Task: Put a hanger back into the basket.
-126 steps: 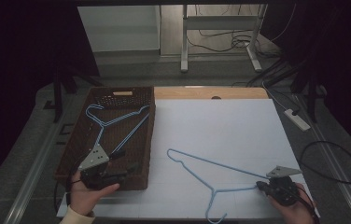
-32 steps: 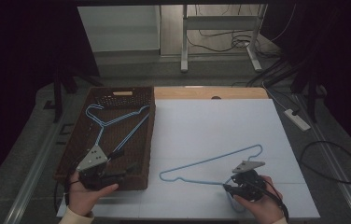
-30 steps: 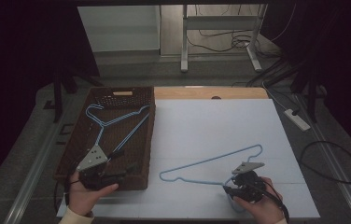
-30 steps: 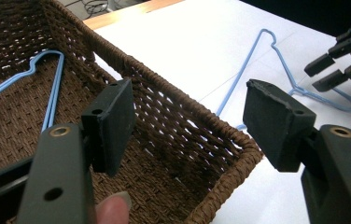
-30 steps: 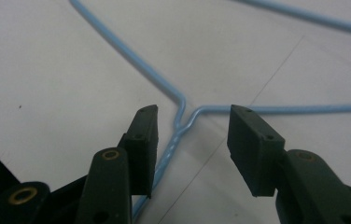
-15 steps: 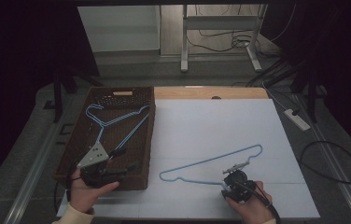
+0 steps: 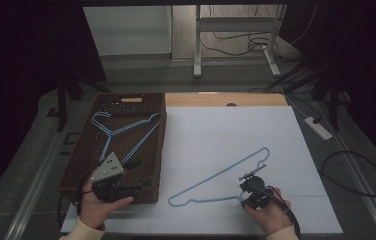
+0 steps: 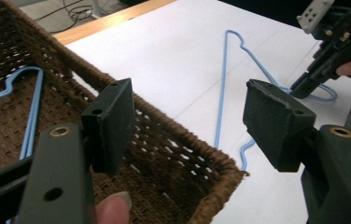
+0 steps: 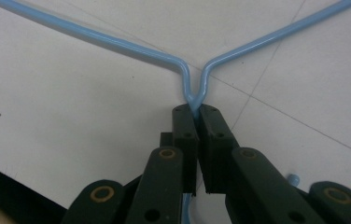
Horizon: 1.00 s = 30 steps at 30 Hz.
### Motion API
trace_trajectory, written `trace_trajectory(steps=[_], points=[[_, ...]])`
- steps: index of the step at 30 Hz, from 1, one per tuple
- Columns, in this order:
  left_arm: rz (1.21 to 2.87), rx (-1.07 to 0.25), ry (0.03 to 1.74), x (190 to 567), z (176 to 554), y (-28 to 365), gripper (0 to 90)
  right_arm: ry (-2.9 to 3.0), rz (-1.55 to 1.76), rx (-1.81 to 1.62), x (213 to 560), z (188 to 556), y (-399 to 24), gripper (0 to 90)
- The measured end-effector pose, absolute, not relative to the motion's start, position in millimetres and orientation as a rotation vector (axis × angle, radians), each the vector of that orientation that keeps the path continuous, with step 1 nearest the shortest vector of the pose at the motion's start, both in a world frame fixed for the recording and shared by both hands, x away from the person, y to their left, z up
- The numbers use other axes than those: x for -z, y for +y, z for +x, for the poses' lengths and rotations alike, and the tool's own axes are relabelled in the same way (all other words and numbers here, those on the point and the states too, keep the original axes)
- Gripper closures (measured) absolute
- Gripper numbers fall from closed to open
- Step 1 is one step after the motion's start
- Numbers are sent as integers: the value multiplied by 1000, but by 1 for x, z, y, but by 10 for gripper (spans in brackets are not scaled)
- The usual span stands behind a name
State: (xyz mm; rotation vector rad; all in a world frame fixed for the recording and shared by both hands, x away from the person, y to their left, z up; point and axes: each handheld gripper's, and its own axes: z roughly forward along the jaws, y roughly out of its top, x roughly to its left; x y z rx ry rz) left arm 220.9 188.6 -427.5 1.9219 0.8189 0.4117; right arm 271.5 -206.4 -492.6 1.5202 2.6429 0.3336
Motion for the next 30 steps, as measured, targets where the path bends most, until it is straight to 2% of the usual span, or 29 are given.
trace_trajectory(steps=[15, 30], points=[[1995, -363, 762, 429, 212, 151, 341, 2714, 1348, -383, 473, 285, -204, 867], [2144, -275, 697, 447, 216, 89, 337, 2741, 1322, -387, 471, 291, -204, 866]])
